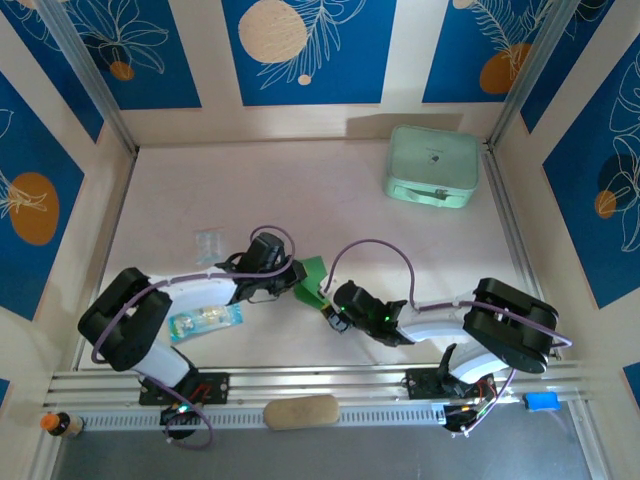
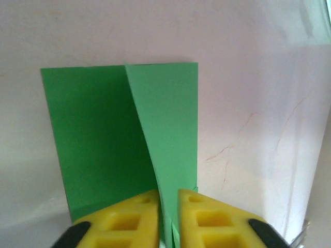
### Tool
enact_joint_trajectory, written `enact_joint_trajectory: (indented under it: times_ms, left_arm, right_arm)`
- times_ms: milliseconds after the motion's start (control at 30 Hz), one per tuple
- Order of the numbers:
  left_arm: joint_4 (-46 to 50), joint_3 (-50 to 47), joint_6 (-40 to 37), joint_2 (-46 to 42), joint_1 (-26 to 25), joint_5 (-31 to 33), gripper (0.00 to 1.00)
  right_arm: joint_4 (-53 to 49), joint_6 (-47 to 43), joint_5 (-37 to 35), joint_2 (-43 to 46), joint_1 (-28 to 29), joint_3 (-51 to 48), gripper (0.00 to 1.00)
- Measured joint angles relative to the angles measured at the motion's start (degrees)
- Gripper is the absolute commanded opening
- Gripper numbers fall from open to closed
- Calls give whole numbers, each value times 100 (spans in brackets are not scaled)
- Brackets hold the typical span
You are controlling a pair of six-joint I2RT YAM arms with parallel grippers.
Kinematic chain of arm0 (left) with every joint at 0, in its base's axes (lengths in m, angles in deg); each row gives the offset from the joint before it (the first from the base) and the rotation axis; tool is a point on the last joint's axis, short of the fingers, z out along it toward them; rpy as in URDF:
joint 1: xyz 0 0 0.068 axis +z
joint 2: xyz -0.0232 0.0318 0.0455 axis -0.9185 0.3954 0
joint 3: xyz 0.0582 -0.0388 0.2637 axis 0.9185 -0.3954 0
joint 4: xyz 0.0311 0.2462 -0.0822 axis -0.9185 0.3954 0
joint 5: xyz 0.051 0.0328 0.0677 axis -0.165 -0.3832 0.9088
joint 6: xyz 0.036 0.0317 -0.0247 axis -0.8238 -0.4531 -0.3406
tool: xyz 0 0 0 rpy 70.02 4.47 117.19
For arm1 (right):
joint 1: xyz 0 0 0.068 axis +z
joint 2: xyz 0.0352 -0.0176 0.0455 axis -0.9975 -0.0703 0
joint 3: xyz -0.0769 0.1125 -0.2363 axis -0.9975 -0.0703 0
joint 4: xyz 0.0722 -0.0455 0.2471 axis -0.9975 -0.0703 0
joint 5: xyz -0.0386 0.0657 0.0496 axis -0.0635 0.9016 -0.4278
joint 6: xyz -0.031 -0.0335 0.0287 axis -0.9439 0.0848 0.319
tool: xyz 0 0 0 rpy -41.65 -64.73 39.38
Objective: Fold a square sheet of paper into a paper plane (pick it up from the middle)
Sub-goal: Fourth fold the wing at the center of the table.
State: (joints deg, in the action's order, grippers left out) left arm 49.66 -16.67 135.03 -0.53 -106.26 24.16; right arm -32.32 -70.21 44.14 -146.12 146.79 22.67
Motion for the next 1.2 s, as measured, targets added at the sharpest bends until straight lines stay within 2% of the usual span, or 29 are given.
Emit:
enact_joint_trajectory:
  times_ms: [100,367,633,867,1200]
  left_arm:
    - [24,13,42,0,2,4,5]
    - [195,15,157,-4,2,31,3]
    - [234,15,306,-63,2,50,2]
    - [232,15,310,-79,2,52,2]
    - [232,13,391,-79,2,50,2]
  right_arm:
    - [-170,-39,-35,0,48,109,25]
    - [-702,-55,-343,-50,221,605,31]
    - [-1104,-149,-820,-391,481,949,31]
    - [-1263,-234,-1082,-496,566,1019,20]
    - [-1392,-184,-1141,-496,573,1021,15]
